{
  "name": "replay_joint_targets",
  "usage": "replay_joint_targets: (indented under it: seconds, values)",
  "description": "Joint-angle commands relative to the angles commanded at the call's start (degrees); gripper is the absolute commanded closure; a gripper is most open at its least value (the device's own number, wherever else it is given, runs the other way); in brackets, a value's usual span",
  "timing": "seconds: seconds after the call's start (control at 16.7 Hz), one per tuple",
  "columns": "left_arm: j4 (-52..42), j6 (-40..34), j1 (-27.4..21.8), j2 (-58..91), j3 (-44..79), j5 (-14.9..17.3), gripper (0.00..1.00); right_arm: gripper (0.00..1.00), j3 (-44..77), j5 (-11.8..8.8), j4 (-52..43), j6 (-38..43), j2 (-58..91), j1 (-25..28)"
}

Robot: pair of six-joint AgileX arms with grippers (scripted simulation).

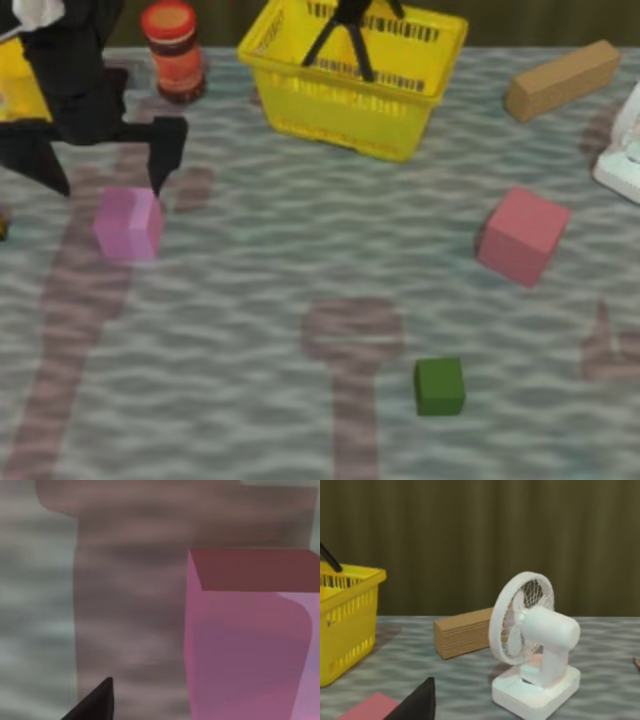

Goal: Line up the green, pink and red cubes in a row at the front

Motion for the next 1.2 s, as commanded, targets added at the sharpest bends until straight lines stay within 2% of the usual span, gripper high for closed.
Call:
replay_joint_targets:
  seconds: [0.42, 0.72, 1.2]
  values:
    - [13.98, 0.20, 0.16, 4.37, -9.39, 0.07, 0.00, 0.00, 0.00, 0.00, 0.00, 0.00, 0.00, 0.00]
    - [14.87, 0.21, 0.17, 4.70, -10.06, 0.07, 0.00, 0.00, 0.00, 0.00, 0.00, 0.00, 0.00, 0.00]
    - [14.87, 0.21, 0.17, 4.70, -10.06, 0.07, 0.60, 0.00, 0.00, 0.00, 0.00, 0.00, 0.00, 0.00]
